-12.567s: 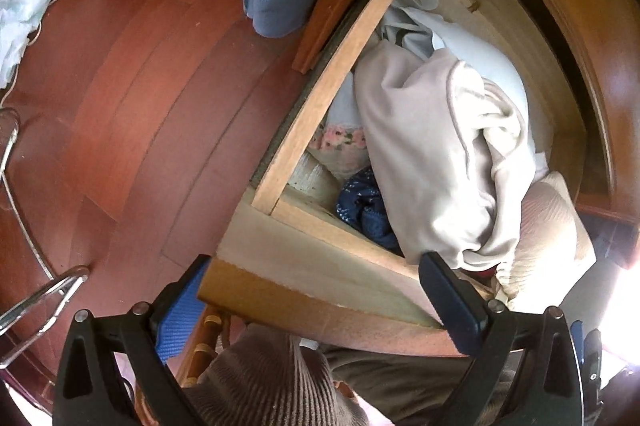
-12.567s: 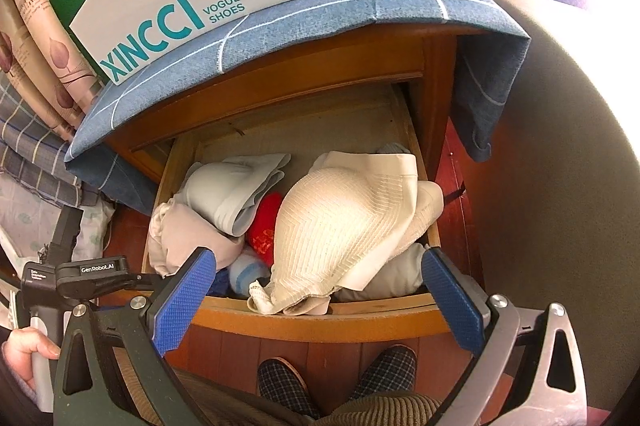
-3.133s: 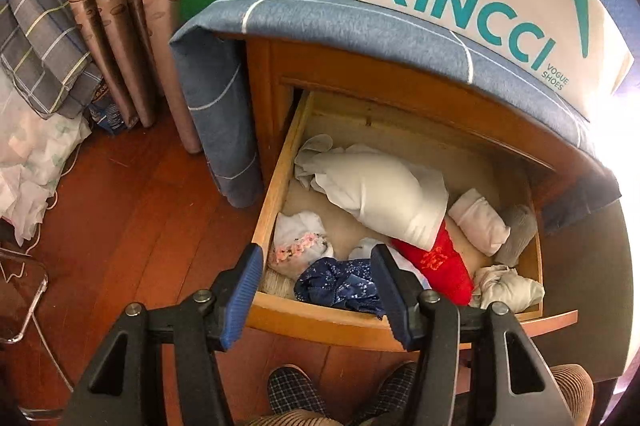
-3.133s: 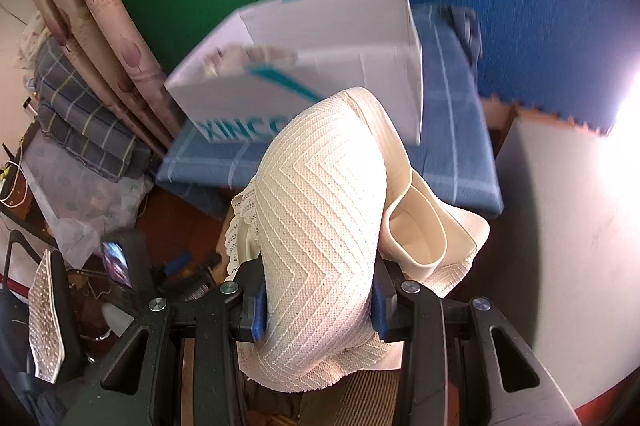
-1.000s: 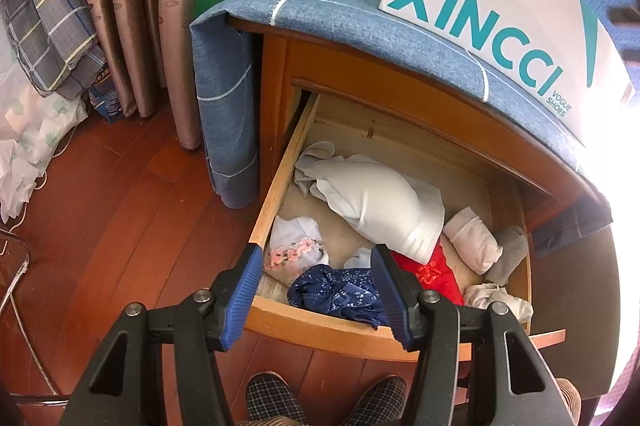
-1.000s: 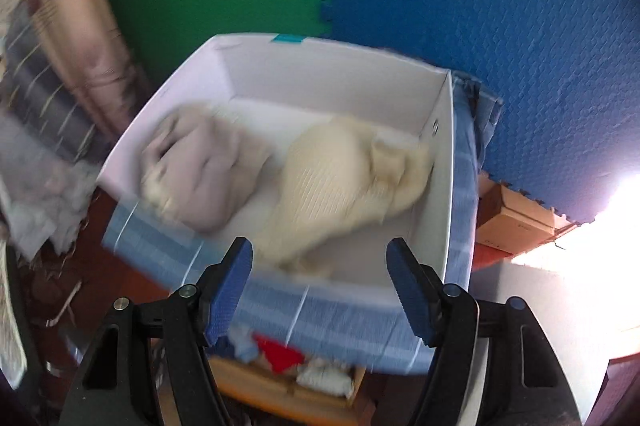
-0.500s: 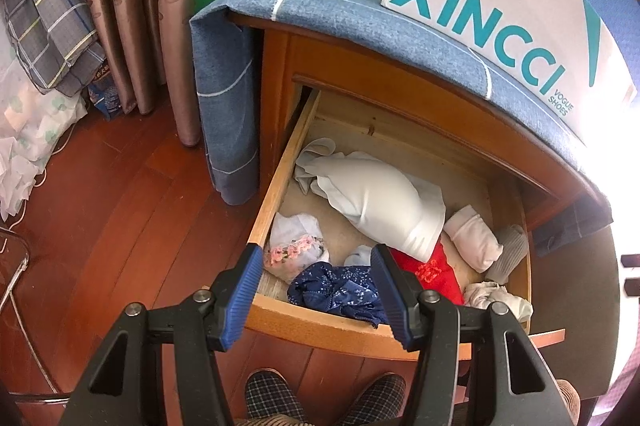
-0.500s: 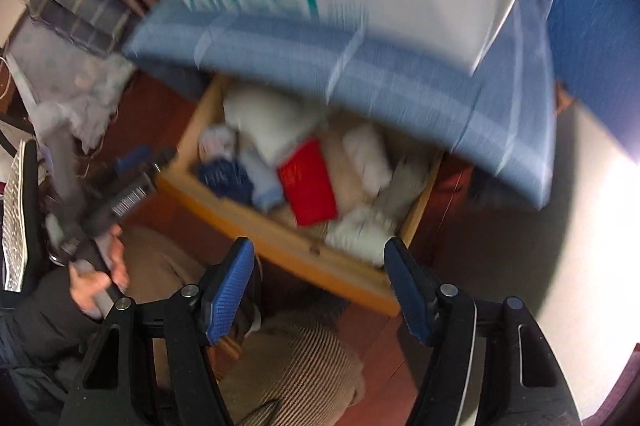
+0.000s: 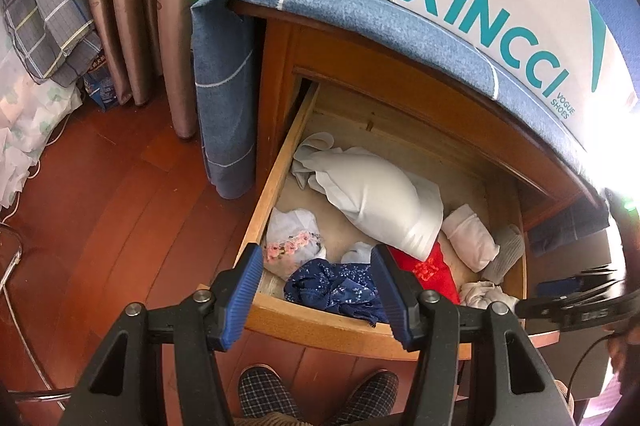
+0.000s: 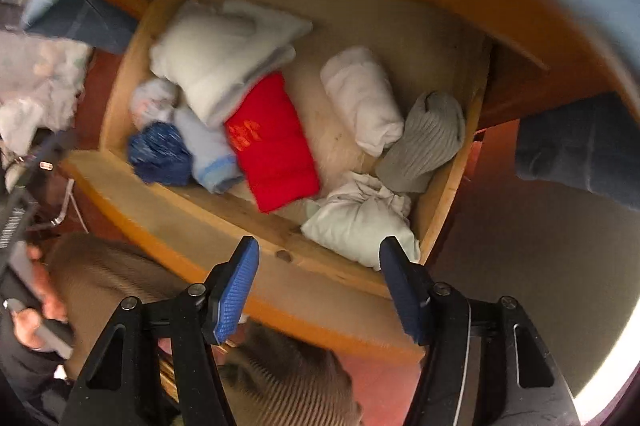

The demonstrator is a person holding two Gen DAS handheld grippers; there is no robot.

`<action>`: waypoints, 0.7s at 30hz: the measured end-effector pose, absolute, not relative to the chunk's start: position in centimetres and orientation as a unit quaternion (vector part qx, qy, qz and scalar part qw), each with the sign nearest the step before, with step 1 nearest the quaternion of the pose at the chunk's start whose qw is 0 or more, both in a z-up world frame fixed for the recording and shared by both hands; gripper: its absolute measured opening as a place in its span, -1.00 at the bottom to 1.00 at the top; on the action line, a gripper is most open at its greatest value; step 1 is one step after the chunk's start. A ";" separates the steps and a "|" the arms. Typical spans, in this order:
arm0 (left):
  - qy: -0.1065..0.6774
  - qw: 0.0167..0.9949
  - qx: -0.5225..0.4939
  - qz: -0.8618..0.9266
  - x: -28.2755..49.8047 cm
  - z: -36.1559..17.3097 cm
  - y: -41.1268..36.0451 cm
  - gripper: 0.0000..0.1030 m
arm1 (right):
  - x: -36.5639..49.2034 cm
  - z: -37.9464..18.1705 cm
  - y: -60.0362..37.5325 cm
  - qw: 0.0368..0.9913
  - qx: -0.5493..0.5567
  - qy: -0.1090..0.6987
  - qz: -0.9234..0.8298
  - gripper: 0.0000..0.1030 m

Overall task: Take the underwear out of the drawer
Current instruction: 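Move the open right gripper back over the drawer, then lower the right gripper onto the pale blue knotted underwear and close it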

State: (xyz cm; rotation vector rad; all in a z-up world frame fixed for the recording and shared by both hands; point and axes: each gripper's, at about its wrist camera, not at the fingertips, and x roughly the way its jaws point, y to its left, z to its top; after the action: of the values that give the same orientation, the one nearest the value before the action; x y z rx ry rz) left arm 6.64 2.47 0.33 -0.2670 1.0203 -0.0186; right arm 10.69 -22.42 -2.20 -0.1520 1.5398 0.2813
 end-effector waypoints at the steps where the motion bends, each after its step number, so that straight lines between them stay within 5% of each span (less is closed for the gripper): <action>1: 0.488 0.863 -0.128 -0.009 6.7 0.3 2.5 0.11 | 10.9 -2.8 -22.3 0.704 -0.074 0.696 0.123 0.17; 21: 0.515 0.843 -0.154 -0.018 7.3 -1.0 2.8 0.11 | 13.9 -11.3 -21.5 0.630 -0.165 0.752 0.103 0.35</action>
State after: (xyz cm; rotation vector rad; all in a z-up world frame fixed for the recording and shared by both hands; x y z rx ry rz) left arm 7.34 2.79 -0.98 -0.3254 1.0875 -0.0382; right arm 13.89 -21.50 -11.32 -0.3781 1.7230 0.2359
